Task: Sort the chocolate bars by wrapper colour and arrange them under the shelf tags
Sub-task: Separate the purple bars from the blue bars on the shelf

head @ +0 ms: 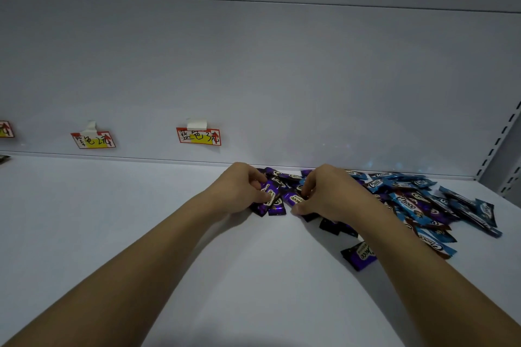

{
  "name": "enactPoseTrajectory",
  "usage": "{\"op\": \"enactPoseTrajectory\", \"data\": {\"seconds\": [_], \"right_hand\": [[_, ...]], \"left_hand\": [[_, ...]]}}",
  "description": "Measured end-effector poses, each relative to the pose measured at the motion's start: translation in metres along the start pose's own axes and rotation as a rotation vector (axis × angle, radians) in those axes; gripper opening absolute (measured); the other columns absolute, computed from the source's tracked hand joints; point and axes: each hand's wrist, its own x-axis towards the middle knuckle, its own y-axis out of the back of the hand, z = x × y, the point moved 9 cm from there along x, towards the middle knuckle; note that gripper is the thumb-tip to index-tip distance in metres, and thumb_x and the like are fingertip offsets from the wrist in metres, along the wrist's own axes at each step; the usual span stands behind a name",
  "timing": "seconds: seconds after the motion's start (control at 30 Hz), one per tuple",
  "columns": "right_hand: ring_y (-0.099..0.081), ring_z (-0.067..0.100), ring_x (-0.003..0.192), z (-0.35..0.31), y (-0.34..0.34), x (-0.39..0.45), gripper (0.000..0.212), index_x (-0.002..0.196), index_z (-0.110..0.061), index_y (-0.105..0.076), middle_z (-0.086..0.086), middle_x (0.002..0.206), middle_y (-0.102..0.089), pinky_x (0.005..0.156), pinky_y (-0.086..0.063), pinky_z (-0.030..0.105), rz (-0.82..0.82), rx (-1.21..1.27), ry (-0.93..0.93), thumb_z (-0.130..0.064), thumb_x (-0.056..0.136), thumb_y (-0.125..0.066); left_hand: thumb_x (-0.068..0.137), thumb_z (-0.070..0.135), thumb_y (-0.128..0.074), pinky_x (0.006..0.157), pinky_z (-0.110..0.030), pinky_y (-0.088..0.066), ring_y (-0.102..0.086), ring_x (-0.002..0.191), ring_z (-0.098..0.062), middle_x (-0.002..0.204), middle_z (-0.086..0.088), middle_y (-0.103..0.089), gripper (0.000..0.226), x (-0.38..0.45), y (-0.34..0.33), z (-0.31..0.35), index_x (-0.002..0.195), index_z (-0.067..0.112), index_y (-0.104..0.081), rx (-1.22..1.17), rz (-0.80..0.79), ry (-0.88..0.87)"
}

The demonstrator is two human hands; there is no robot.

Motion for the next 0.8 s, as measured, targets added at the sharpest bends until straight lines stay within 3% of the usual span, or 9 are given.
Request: {"op": "enactPoseTrajectory", "data": {"seconds": [0.1,0.2,0.3,0.47,0.57,0.73,0.8], "right_hand": [[-0.068,0.028,0.086,0.0,-0.004,0.0,0.047,0.099,0.0,-0.072,0.018,0.1,-0.071,0.075,-0.056,0.039,-0.03,-0.021,0.008,-0.036,0.071,-0.084],[-0.062,0.023,0.068,0.003,-0.007,0.002,0.05,0.098,0.002,-0.072,0.02,0.096,-0.071,0.062,-0.05,0.033,-0.051,0.007,-0.009,-0.037,0.07,-0.084],[-0.05,0.017,0.061,0.004,-0.009,0.003,0.046,0.092,0.003,-0.07,0.022,0.085,-0.069,0.058,-0.041,0.028,-0.059,0.079,-0.019,-0.034,0.07,-0.084],[-0.06,0.008,0.044,0.007,-0.005,0.003,0.032,0.084,-0.001,-0.062,0.005,0.062,-0.064,0.043,-0.041,0.019,-0.035,0.302,-0.039,-0.025,0.077,-0.082],[-0.063,0.008,0.048,0.01,-0.005,0.003,0.028,0.086,-0.007,-0.063,0.003,0.067,-0.068,0.051,-0.047,0.023,-0.039,0.426,-0.062,-0.026,0.077,-0.082],[-0.067,0.015,0.062,0.011,-0.007,0.004,0.012,0.089,-0.01,-0.068,0.015,0.086,-0.074,0.075,-0.058,0.038,-0.049,0.638,-0.089,-0.015,0.082,-0.077],[-0.069,0.016,0.066,0.011,-0.005,0.004,0.01,0.093,-0.01,-0.069,0.015,0.088,-0.073,0.075,-0.061,0.036,-0.038,0.742,-0.115,-0.012,0.085,-0.074]], "left_hand": [[0.08,0.014,-0.078,0.059,-0.017,-0.041,-0.053,0.068,-0.01,0.079,0.002,-0.059,0.037,0.0,0.0,-0.002,0.114,0.012,-0.065,-0.016,-0.023,0.012],[0.078,0.014,-0.079,0.061,-0.019,-0.04,-0.055,0.069,-0.012,0.08,0.001,-0.061,0.037,0.001,0.001,-0.002,0.113,0.012,-0.066,-0.053,-0.031,0.006],[0.08,0.017,-0.079,0.062,-0.017,-0.041,-0.056,0.069,-0.009,0.078,0.003,-0.062,0.033,0.0,0.002,-0.002,0.11,0.011,-0.067,-0.074,-0.025,-0.013],[0.08,0.015,-0.078,0.048,-0.012,-0.043,-0.056,0.05,0.003,0.069,0.007,-0.064,0.016,-0.001,0.007,-0.001,0.095,0.013,-0.072,-0.167,-0.002,-0.028],[0.08,0.01,-0.078,0.045,-0.017,-0.047,-0.061,0.05,-0.002,0.062,0.009,-0.066,0.011,-0.002,0.012,-0.003,0.086,0.016,-0.071,-0.261,0.008,-0.011],[0.08,0.012,-0.077,0.05,-0.027,-0.056,-0.073,0.065,-0.021,0.073,-0.003,-0.074,0.017,-0.005,0.02,-0.005,0.094,0.015,-0.069,-0.461,0.066,0.024],[0.081,0.01,-0.077,0.051,-0.027,-0.057,-0.073,0.066,-0.024,0.071,-0.004,-0.074,0.015,-0.009,0.023,-0.006,0.093,0.015,-0.068,-0.55,0.091,0.036]]}}
